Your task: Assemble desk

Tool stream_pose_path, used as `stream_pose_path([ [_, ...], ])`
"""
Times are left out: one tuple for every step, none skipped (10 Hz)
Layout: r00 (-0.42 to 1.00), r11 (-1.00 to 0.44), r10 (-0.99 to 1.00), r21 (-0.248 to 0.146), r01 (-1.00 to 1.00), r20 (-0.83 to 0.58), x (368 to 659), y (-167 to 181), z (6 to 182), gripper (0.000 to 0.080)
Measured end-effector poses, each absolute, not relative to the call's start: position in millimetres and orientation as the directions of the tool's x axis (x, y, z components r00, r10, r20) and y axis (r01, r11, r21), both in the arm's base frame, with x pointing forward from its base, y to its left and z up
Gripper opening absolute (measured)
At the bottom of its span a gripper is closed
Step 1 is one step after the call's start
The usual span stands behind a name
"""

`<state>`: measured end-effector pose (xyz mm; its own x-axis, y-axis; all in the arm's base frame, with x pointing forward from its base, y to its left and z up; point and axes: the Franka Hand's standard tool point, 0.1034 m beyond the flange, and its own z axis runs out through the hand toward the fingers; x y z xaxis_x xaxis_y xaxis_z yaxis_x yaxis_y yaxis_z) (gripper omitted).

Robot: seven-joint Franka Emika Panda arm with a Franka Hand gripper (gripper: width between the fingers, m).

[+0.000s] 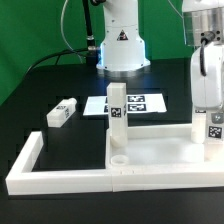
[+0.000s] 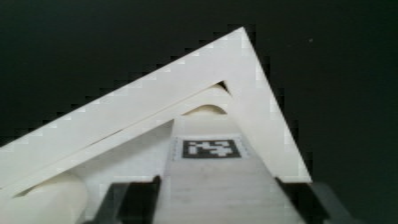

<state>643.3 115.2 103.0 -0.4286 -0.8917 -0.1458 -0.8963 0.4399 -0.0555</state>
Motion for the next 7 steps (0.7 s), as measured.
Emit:
stream_pose_path([
  [-0.396,0.408,-0.907,-0.06,-0.911,-0.143,643.1,115.2,102.9,0.0288],
  [-0.356,0.367,-0.924,-0.066,-0.928,-0.14,642.8,114.9,102.6,0.0401],
  [-0.157,0.169,-0.98,-0.092,-0.981,-0.121,642.7,113.7,102.7,0.054],
  [0.023,-0.011,-0.994,-0.118,-0.993,-0.106,643.8,113.6,104.9,0.054],
  [0.215,-0.2,-0.973,-0.157,-0.967,-0.08,644.9,113.0,105.7,0.063],
  [0.208,-0.193,-0.976,-0.171,-0.966,-0.071,640.3,117.7,105.4,0.0643],
  [0.306,-0.293,-0.951,-0.173,-0.94,-0.052,638.5,118.3,104.5,0.0643],
])
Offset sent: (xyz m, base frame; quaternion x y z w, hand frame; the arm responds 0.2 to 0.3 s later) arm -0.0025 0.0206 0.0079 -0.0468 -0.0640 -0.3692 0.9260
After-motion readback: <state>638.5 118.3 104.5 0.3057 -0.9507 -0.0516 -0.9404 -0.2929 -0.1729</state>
